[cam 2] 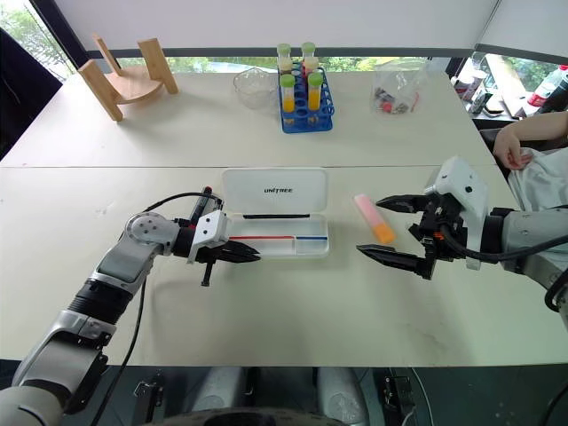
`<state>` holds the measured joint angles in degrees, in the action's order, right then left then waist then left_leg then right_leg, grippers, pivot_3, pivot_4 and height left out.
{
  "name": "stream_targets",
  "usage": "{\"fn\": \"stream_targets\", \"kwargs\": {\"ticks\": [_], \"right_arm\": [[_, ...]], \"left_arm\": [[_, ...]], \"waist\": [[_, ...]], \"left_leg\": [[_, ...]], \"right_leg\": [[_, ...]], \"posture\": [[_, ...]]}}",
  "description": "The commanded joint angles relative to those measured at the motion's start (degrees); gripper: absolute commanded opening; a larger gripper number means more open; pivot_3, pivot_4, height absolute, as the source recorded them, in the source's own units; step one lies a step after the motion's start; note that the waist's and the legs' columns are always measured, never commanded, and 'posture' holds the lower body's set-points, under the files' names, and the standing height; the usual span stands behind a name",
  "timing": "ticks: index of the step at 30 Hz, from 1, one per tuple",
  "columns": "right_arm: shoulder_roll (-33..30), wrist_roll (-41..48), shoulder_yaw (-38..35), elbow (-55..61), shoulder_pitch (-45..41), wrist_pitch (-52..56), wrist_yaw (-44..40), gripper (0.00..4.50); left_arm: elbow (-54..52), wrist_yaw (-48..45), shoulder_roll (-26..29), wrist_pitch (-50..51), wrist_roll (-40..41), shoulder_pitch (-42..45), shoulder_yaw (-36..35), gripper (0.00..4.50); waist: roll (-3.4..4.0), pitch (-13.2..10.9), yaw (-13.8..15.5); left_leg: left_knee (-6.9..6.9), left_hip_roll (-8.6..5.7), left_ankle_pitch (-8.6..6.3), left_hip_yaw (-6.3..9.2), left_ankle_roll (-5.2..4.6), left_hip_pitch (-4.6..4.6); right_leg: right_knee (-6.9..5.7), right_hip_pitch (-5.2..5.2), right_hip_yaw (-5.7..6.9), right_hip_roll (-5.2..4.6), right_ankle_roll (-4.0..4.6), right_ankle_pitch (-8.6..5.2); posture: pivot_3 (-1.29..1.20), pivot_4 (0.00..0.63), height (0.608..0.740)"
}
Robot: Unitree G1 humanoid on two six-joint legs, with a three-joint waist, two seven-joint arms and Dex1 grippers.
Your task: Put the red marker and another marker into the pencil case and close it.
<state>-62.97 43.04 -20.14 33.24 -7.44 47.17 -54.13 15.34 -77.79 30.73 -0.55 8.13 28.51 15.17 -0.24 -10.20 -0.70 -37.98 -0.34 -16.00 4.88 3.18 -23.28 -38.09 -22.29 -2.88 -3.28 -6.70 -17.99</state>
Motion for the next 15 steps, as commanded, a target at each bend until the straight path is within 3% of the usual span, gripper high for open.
{"fn": "stream_targets", "kwargs": {"ticks": [1, 8, 15], "right_arm": [[-0.33, -0.46, 0.36, -0.19, -1.45, -1.35, -0.26, 4.50], [-0.11, -0.83, 1.70, -0.73, -2.35, -1.90, -0.53, 4.50], [0.31, -1.08, 3.64, -1.76, -3.31, -2.76, -1.13, 4.50]], "left_arm": [[-1.33, -0.83, 0.86, -1.63, 0.19, -1.17, 0.20, 1.23], [-13.52, 2.15, 3.26, 1.27, 4.57, -5.27, -4.63, 4.45], [-30.04, 11.38, 6.96, 9.16, 10.54, -11.58, -14.35, 4.45]], "waist": [[0.00, 0.00, -0.11], [0.00, -0.01, -0.05], [0.01, 0.00, -0.07]], "left_leg": [[0.00, 0.01, 0.00, 0.00, 0.00, 0.00], [0.00, 0.06, 0.00, 0.00, 0.00, -0.01], [0.00, 0.11, 0.00, 0.00, 0.00, 0.01]], "right_leg": [[0.00, 0.00, 0.00, 0.00, 0.00, 0.00], [-0.02, -0.02, -0.01, 0.01, 0.00, 0.00], [-0.03, -0.01, -0.02, 0.01, 0.01, 0.00]], "posture": [[0.00, 0.150, 0.740], [0.00, 0.150, 0.740], [0.00, 0.150, 0.740]]}}
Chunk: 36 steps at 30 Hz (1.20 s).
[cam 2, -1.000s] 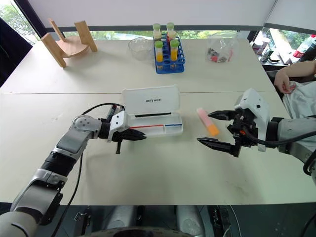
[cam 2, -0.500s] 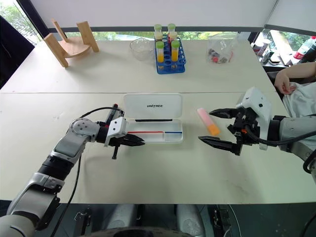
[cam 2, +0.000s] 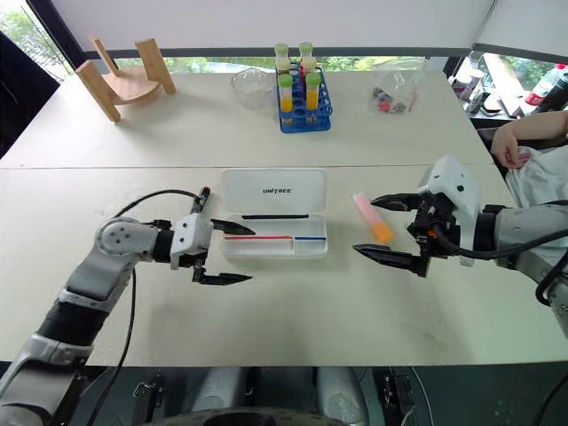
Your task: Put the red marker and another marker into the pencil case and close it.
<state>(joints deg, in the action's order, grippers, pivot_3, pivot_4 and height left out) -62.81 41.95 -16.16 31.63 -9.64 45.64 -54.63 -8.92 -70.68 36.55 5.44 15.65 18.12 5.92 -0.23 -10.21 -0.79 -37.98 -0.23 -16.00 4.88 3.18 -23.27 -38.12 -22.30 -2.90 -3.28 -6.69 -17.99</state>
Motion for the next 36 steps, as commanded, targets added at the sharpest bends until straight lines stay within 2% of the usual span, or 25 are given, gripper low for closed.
{"fn": "stream_targets", "kwargs": {"ticks": [1, 5, 7, 12, 14, 18, 21, 24, 29, 31, 34, 36], "right_arm": [[0.20, -0.11, -0.02, -0.38, -1.36, -1.38, -0.72, 4.50], [0.35, -0.14, 0.20, -0.85, -1.69, -1.58, -0.97, 4.50], [0.34, 0.35, -0.32, -0.67, -1.57, -1.17, -0.93, 4.50], [0.06, 1.77, -2.33, 0.35, -0.67, 0.13, -0.85, 4.50], [0.07, 2.19, -2.76, 1.02, -0.68, 0.66, -0.20, 4.50], [-0.02, 2.63, -3.19, 1.79, -0.84, 1.19, 0.76, 4.50], [-0.05, 2.91, -3.66, 2.38, -0.85, 1.61, 1.36, 4.50], [-0.03, 3.02, -3.92, 2.81, -0.73, 1.75, 1.92, 4.50], [0.16, 2.97, -3.57, 2.77, -1.17, 1.65, 2.53, 4.50], [0.28, 2.97, -3.29, 2.73, -1.38, 1.57, 2.75, 4.50], [0.32, 2.85, -2.95, 2.53, -1.60, 1.39, 2.79, 4.50], [0.31, 2.72, -2.74, 2.27, -1.77, 1.24, 2.68, 4.50]], "left_arm": [[-7.08, 7.46, 1.01, 5.62, 3.97, -1.89, -7.67, 4.45], [-8.54, 22.96, -1.10, 16.53, 4.58, -3.71, -16.62, 4.45], [-8.47, 29.42, -1.90, 21.84, 3.12, -4.43, -18.45, 4.45], [-8.42, 41.18, -6.69, 32.04, 2.79, -3.72, -18.90, 4.45], [-4.82, 46.28, -10.89, 36.75, 2.00, -1.17, -16.83, 4.45], [1.15, 53.16, -15.68, 42.17, 0.23, 1.56, -16.09, 4.45], [3.47, 54.73, -17.31, 44.05, 0.68, 1.53, -16.55, 4.45], [4.11, 55.90, -17.74, 45.70, 0.97, 0.45, -17.20, 3.63], [1.16, 56.51, -17.33, 45.98, 1.93, -1.53, -19.10, 1.11], [-0.68, 56.52, -16.96, 46.15, 2.52, -2.21, -20.22, 0.30], [-4.26, 53.14, -13.70, 44.13, 3.73, -3.22, -21.04, 0.28], [-6.55, 45.28, -10.18, 39.59, 7.85, -2.85, -22.98, 0.28]], "waist": [[0.00, 0.00, 0.02], [0.00, 0.00, 0.04], [0.00, 0.00, 0.03], [-0.04, -0.01, 0.34], [-0.05, 0.00, 0.51], [-0.09, 0.00, 0.30], [-0.05, 0.02, 0.03], [0.01, 0.06, 0.04], [0.03, 0.09, 0.05], [0.03, 0.09, 0.08], [0.01, 0.07, -0.07], [-0.02, 0.05, 0.01]], "left_leg": [[0.00, 0.00, 0.00, 0.00, 0.00, 0.00], [0.00, 0.01, 0.00, 0.01, 0.00, 0.01], [0.00, 0.01, 0.00, 0.02, 0.00, 0.02], [-0.01, -0.03, 0.00, 0.03, 0.00, 0.01], [-0.04, -0.03, 0.00, 0.03, 0.00, 0.00], [-0.11, -0.11, 0.00, 0.02, 0.01, 0.01], [-0.10, -0.08, 0.00, 0.01, 0.01, 0.01], [-0.09, -0.07, 0.01, 0.00, 0.01, 0.07], [-0.09, -0.07, 0.01, -0.02, 0.01, 0.15], [-0.09, -0.07, 0.01, -0.02, 0.01, 0.14], [-0.09, -0.06, 0.01, -0.02, 0.01, 0.14], [-0.07, -0.05, 0.01, -0.03, 0.01, 0.12]], "right_leg": [[0.00, 0.01, 0.00, 0.00, 0.00, 0.00], [0.00, 0.01, 0.01, 0.02, 0.00, 0.00], [0.00, 0.01, 0.01, 0.02, 0.00, 0.00], [0.00, 0.03, 0.01, 0.00, -0.01, 0.00], [0.00, 0.05, 0.02, 0.00, -0.01, 0.00], [-0.02, 0.07, 0.01, -0.02, -0.06, 0.04], [-0.05, 0.00, -0.02, 0.03, -0.06, 0.03], [-0.08, 0.04, -0.03, 0.04, -0.05, 0.04], [-0.07, 0.10, -0.07, 0.01, -0.05, 0.04], [-0.07, 0.10, -0.07, 0.01, -0.05, 0.04], [-0.07, 0.09, -0.09, 0.01, -0.05, 0.04], [-0.07, 0.05, -0.09, 0.03, -0.05, 0.04]], "posture": [[0.00, 0.150, 0.740], [0.00, 0.150, 0.740], [0.00, 0.150, 0.740], [0.00, 0.150, 0.740], [0.00, 0.150, 0.740], [0.00, 0.150, 0.740], [0.00, 0.150, 0.740], [0.00, 0.150, 0.740], [0.00, 0.150, 0.740], [0.00, 0.150, 0.740], [0.00, 0.150, 0.740], [0.00, 0.150, 0.740]]}}
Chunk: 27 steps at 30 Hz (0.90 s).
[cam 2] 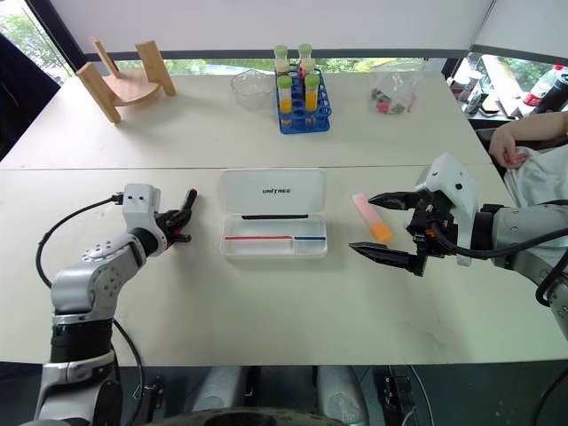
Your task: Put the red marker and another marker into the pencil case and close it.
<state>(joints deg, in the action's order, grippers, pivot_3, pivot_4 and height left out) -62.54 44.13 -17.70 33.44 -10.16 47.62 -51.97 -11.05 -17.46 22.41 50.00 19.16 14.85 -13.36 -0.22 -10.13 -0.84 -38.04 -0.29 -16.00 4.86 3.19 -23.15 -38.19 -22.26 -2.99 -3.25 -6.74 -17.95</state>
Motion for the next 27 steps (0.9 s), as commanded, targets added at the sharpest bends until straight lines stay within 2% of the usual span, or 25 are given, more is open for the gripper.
{"fn": "stream_targets", "kwargs": {"ticks": [1, 5, 9, 13, 16, 21, 27], "right_arm": [[0.01, 0.47, -1.10, 0.37, -1.36, -0.78, -0.02, 4.50], [-0.11, 0.28, -0.70, -0.02, -2.00, -0.83, -0.21, 4.50], [-0.27, 0.01, -0.56, -0.60, -2.71, -0.84, -0.40, 4.50], [0.04, -0.67, -0.09, -0.52, -2.97, -1.14, 0.33, 4.50], [0.41, -0.13, -1.01, 0.33, -2.57, -0.47, 1.27, 4.50], [0.75, 0.87, -3.07, 2.50, -0.50, 0.80, 2.91, 4.50], [1.15, 1.63, -4.31, 4.08, 0.94, 1.47, 4.53, 4.50]], "left_arm": [[-5.40, -13.74, 6.76, -8.04, 6.64, 0.76, -4.66, 0.28], [-7.28, -33.10, 16.95, -12.28, 16.00, 3.78, -6.04, 0.28], [-7.28, -48.44, 22.99, -20.05, 14.46, 8.12, 3.95, 0.28], [4.11, -55.34, 17.26, -33.42, 2.91, 19.75, 20.37, 0.28], [16.02, -58.07, 12.45, -45.11, -4.70, 25.31, 27.26, 0.28], [31.97, -59.14, 6.38, -54.50, -11.45, 32.19, 32.25, 0.28], [39.14, -57.95, 3.57, -55.70, -14.78, 34.75, 32.74, 0.28]], "waist": [[-0.04, -0.03, 0.13], [-0.10, -0.06, 0.44], [-0.04, -0.04, 0.37], [-0.07, -0.06, 0.71], [-0.07, -0.06, 0.37], [-0.07, -0.07, -0.13], [-0.08, -0.08, 0.01]], "left_leg": [[0.00, 0.01, 0.00, -0.01, 0.01, -0.04], [0.01, 0.02, 0.07, 0.01, 0.13, -0.13], [0.02, -0.09, 0.06, -0.08, 0.12, -0.10], [0.01, -0.21, 0.07, -0.05, 0.12, -0.11], [0.00, -0.20, 0.07, -0.06, 0.12, -0.12], [0.03, -0.09, 0.04, -0.05, 0.05, -0.21], [-0.01, -0.09, 0.03, -0.04, 0.04, -0.24]], "right_leg": [[0.00, -0.04, 0.02, 0.01, 0.01, 0.00], [0.03, -0.05, 0.07, -0.02, 0.03, 0.00], [0.13, 0.03, 0.07, -0.25, 0.01, 0.00], [0.13, 0.06, 0.11, -0.20, -0.03, 0.02], [0.11, 0.05, 0.08, -0.15, -0.07, 0.05], [0.10, -0.18, 0.01, 0.02, -0.05, 0.04], [0.08, -0.16, 0.00, 0.00, -0.06, 0.04]], "posture": [[0.00, 0.150, 0.740], [0.00, 0.150, 0.740], [0.00, 0.150, 0.740], [0.00, 0.150, 0.740], [0.00, 0.150, 0.740], [0.00, 0.150, 0.740], [0.00, 0.150, 0.740]]}}
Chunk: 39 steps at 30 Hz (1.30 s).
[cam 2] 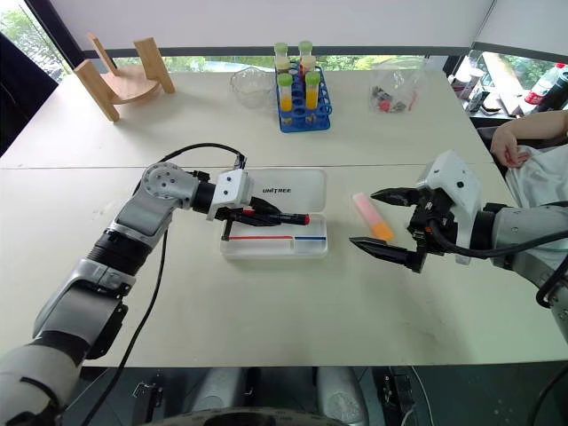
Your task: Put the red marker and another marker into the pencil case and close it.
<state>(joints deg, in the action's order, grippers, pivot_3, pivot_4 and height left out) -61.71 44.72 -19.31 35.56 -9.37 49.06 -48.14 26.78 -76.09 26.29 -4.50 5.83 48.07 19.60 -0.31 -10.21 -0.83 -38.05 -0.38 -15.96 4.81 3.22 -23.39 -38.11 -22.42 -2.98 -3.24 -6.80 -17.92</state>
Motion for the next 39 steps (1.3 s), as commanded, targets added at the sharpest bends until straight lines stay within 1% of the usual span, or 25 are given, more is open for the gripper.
{"fn": "stream_targets", "kwargs": {"ticks": [1, 3, 5, 8, 10, 12, 15, 17, 18, 22, 24, 28, 31, 34, 38, 39], "right_arm": [[0.37, 1.12, -2.74, 2.12, 0.26, 0.10, 0.92, 4.50], [0.41, 1.17, -2.73, 2.21, 0.47, 0.08, 1.21, 4.50], [0.44, 1.07, -2.56, 2.11, 0.54, -0.10, 1.32, 4.50], [0.58, 0.90, -1.99, 1.59, 0.19, -0.51, 1.33, 4.50], [0.93, -0.40, -0.95, 0.76, -0.53, -1.58, 1.76, 4.50], [1.73, -2.08, 1.11, -0.77, -1.85, -2.38, 2.84, 4.50], [2.62, -7.61, 5.79, -3.53, -3.65, -3.96, 5.63, 4.50], [3.70, -12.58, 10.73, -7.22, -5.73, -4.64, 8.23, 4.50], [5.00, -13.27, 12.56, -9.22, -7.21, -3.84, 9.10, 4.50], [10.12, -15.85, 18.30, -17.50, -13.17, 0.02, 11.06, 4.50], [11.79, -18.19, 20.80, -21.62, -15.43, 0.32, 11.63, 4.50], [14.50, -22.15, 25.04, -30.06, -18.91, -0.80, 10.38, 4.50], [15.23, -25.04, 27.38, -35.12, -20.43, -2.02, 8.86, 4.50], [15.59, -26.87, 28.63, -38.61, -21.74, -2.48, 7.15, 3.66], [16.42, -28.06, 28.76, -40.88, -23.13, -2.77, 5.40, 1.73], [16.58, -28.25, 28.69, -41.07, -23.46, -2.73, 5.13, 1.17]], "left_arm": [[1.61, 0.58, -0.38, -0.78, -1.76, 1.63, -0.23, 0.28], [1.32, 0.36, -0.55, 1.62, -1.81, 1.48, -0.52, 1.37], [0.38, 0.12, -0.46, 3.88, -1.89, 1.09, -0.58, 2.20], [-2.43, 0.00, -0.18, 7.39, -0.93, 0.01, -1.18, 3.73], [-5.63, 0.16, 0.18, 10.81, 0.61, -0.92, -2.33, 4.49], [-11.11, 0.45, 1.30, 16.03, 3.62, -1.99, -4.77, 4.49], [-19.27, -0.11, 3.72, 23.53, 9.73, -4.00, -9.16, 4.49], [-26.95, -0.40, 7.08, 29.53, 16.37, -7.33, -14.51, 4.49], [-30.68, -0.19, 9.18, 31.92, 19.01, -9.50, -17.23, 4.49], [-40.35, 3.05, 16.92, 36.63, 22.75, -19.36, -25.19, 4.49], [-44.09, 3.94, 19.30, 39.44, 26.05, -23.86, -29.08, 4.49], [-49.67, 6.35, 22.01, 43.90, 32.33, -31.86, -36.99, 4.49], [-52.95, 8.13, 23.02, 45.67, 35.26, -35.89, -40.04, 4.49], [-55.26, 10.31, 23.38, 46.67, 37.41, -38.26, -41.86, 4.50], [-56.55, 12.91, 23.61, 46.67, 38.86, -39.07, -42.38, 4.50], [-56.73, 13.44, 23.64, 46.62, 39.16, -39.12, -42.39, 4.50]], "waist": [[0.00, 0.00, 0.02], [0.00, 0.00, 0.06], [0.00, 0.00, 0.07], [0.00, 0.00, 0.07], [0.00, 0.00, 0.07], [0.00, 0.00, -0.10], [0.00, 0.00, -0.31], [0.01, 0.00, -0.63], [0.01, 0.00, -1.05], [0.09, 0.00, -1.68], [0.09, -0.01, -1.60], [0.06, -0.03, -1.08], [0.07, -0.03, -0.89], [0.08, -0.03, -0.78], [0.08, -0.03, -0.69], [0.08, -0.03, -0.62]], "left_leg": [[0.00, 0.00, 0.00, 0.01, 0.00, 0.00], [0.00, 0.00, 0.00, 0.01, 0.00, 0.00], [-0.02, 0.00, 0.00, 0.02, 0.00, 0.00], [-0.02, 0.00, 0.00, 0.03, 0.00, 0.00], [-0.01, 0.00, 0.00, 0.03, 0.00, 0.00], [-0.02, 0.01, 0.00, 0.03, 0.00, 0.00], [-0.02, 0.07, 0.00, 0.02, 0.00, 0.01], [-0.02, 0.09, 0.01, 0.04, 0.01, 0.02], [-0.02, 0.12, 0.01, 0.03, 0.01, 0.04], [0.02, 0.17, 0.01, 0.10, 0.02, 0.07], [0.01, 0.15, 0.02, 0.09, 0.02, 0.08], [0.00, 0.15, 0.02, 0.08, 0.02, 0.07], [0.01, 0.14, 0.01, 0.07, 0.02, 0.07], [0.01, 0.13, 0.01, 0.03, 0.02, 0.07], [0.01, 0.14, 0.01, 0.02, 0.02, 0.10], [0.01, 0.14, 0.01, 0.01, 0.02, 0.10]], "right_leg": [[-0.01, 0.00, 0.00, 0.00, 0.00, 0.00], [-0.02, 0.00, 0.01, 0.00, 0.00, 0.00], [-0.03, 0.01, 0.01, 0.00, 0.00, 0.00], [-0.03, 0.01, 0.01, 0.00, 0.00, 0.00], [-0.03, 0.01, 0.01, 0.00, 0.00, 0.00], [-0.03, 0.00, 0.00, 0.00, 0.00, 0.00], [-0.06, -0.02, 0.00, 0.03, 0.00, 0.00], [-0.09, -0.03, 0.00, 0.05, 0.00, 0.00], [-0.09, -0.04, -0.01, 0.07, 0.00, 0.00], [-0.11, -0.03, -0.05, 0.05, 0.02, 0.00], [-0.12, -0.02, -0.06, 0.03, 0.02, 0.00], [-0.11, 0.02, -0.03, -0.04, 0.02, 0.00], [-0.08, 0.02, -0.02, -0.04, 0.02, 0.00], [-0.08, -0.01, -0.04, -0.04, 0.02, 0.00], [-0.09, 0.01, -0.03, -0.01, 0.03, 0.01], [-0.09, 0.02, -0.03, 0.00, 0.04, 0.01]], "posture": [[0.00, 0.150, 0.740], [0.00, 0.150, 0.740], [0.00, 0.150, 0.740], [0.00, 0.150, 0.740], [0.00, 0.150, 0.740], [0.00, 0.150, 0.740], [0.00, 0.150, 0.740], [0.00, 0.150, 0.740], [0.00, 0.150, 0.740], [0.00, 0.150, 0.740], [0.00, 0.150, 0.740], [0.00, 0.150, 0.740], [0.00, 0.150, 0.740], [0.00, 0.150, 0.740], [0.00, 0.150, 0.740], [0.00, 0.150, 0.740]]}}
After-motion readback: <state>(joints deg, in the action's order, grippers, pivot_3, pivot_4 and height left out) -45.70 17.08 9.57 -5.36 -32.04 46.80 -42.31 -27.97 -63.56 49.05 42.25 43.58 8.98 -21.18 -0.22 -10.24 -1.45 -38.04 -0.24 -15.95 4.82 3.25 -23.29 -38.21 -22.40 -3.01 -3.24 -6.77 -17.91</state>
